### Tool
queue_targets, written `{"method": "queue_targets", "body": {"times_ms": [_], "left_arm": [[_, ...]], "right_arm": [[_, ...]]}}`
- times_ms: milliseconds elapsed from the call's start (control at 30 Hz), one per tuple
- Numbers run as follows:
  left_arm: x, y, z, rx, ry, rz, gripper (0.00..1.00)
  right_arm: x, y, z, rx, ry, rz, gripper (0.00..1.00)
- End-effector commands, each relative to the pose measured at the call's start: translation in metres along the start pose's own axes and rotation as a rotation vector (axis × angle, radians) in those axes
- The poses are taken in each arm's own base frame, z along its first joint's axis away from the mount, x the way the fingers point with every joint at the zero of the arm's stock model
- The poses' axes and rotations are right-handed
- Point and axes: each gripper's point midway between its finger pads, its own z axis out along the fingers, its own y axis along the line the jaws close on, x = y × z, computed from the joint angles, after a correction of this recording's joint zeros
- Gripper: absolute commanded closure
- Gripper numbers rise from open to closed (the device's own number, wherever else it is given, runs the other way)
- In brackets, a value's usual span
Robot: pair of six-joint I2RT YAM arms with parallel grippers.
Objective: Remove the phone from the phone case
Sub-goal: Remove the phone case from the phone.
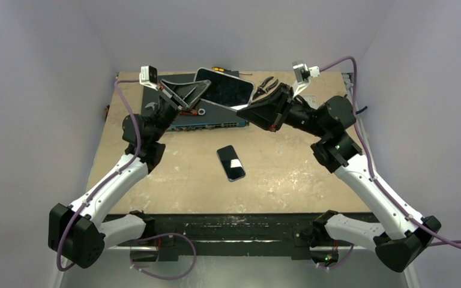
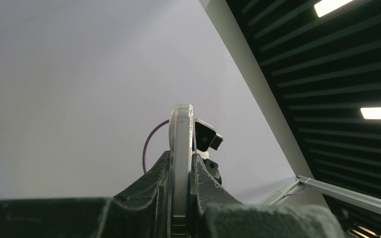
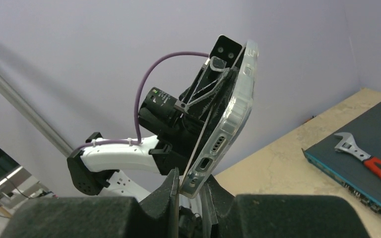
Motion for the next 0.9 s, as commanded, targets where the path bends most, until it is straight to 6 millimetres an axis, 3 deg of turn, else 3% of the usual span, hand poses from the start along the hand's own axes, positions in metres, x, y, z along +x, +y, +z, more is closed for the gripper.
{"method": "queue_targets", "body": {"times_ms": [0, 200, 367, 667, 867], "left_arm": [[0.022, 0.055, 0.000, -0.178, 0.121, -0.056, 1.00], [0.037, 0.079, -0.006, -0.215, 0.203, -0.125, 1.00], [0.052, 0.087, -0.009, -0.225, 0.281, -0.145, 1.00], [0.095, 0.098, -0.026, -0.231, 0.451, -0.190, 1.00], [0.109, 0.097, -0.039, -0.210, 0.516, -0.225, 1.00]], "right_arm": [[-0.039, 0.074, -0.003, -0.179, -0.105, -0.299, 0.98], [-0.056, 0.101, -0.014, -0.231, -0.168, -0.444, 1.00], [-0.065, 0.114, -0.021, -0.230, -0.207, -0.583, 1.00], [-0.080, 0.126, -0.036, -0.194, -0.287, -0.809, 1.00], [-0.087, 0.124, -0.040, -0.142, -0.312, -0.952, 1.00]]}}
